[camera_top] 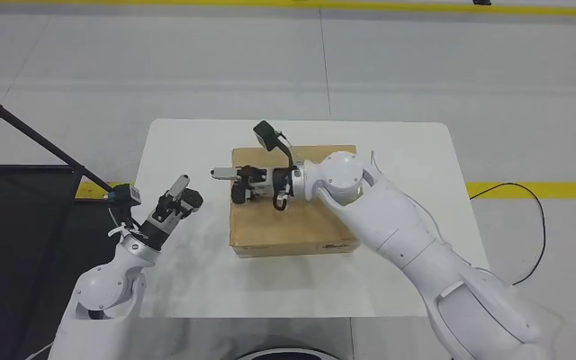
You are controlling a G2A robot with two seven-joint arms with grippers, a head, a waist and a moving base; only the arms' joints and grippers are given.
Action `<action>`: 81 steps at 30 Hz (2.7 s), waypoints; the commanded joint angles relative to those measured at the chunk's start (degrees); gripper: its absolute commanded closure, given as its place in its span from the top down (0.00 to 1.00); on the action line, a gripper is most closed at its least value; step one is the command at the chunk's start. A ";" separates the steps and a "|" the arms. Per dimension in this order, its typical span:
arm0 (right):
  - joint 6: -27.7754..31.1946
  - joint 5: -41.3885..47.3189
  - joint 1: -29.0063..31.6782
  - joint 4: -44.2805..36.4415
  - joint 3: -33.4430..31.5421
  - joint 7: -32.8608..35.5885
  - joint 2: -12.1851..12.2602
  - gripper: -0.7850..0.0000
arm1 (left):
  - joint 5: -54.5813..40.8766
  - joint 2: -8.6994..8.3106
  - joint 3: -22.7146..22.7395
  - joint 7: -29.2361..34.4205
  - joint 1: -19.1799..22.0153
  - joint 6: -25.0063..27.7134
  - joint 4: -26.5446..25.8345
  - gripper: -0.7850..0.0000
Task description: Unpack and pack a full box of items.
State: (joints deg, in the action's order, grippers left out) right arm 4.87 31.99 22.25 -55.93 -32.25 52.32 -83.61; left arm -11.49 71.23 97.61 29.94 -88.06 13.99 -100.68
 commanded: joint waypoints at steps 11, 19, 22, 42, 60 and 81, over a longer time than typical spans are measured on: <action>-0.02 0.22 3.40 -0.25 -10.53 11.71 4.38 1.00 | 1.81 -0.38 -1.93 1.17 2.50 -1.29 0.00 1.00; -4.46 -6.77 9.51 -8.25 -19.38 11.68 8.94 1.00 | 2.51 -0.60 -3.27 1.79 4.33 -2.22 0.48 1.00; -6.97 -10.78 12.11 -12.22 -22.53 10.00 10.51 1.00 | 2.72 -0.67 -3.81 1.88 4.91 -2.43 0.67 1.00; -14.42 -16.87 27.64 -26.37 -43.62 7.60 17.25 1.00 | 3.23 -1.09 -5.83 1.35 6.45 -2.67 1.13 1.00; -10.62 -12.19 33.88 -25.34 -51.52 8.91 19.39 1.00 | 3.87 -1.54 -6.12 0.36 5.72 -3.32 -0.43 1.00; 0.27 -11.23 39.29 -20.83 -60.50 5.88 21.22 1.00 | 7.69 -0.76 -6.83 -19.15 6.01 -6.66 -2.07 1.00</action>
State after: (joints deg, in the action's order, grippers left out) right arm 5.13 20.75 61.54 -76.76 -92.75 58.21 -62.39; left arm -3.79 70.47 90.77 10.82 -82.06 7.32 -102.75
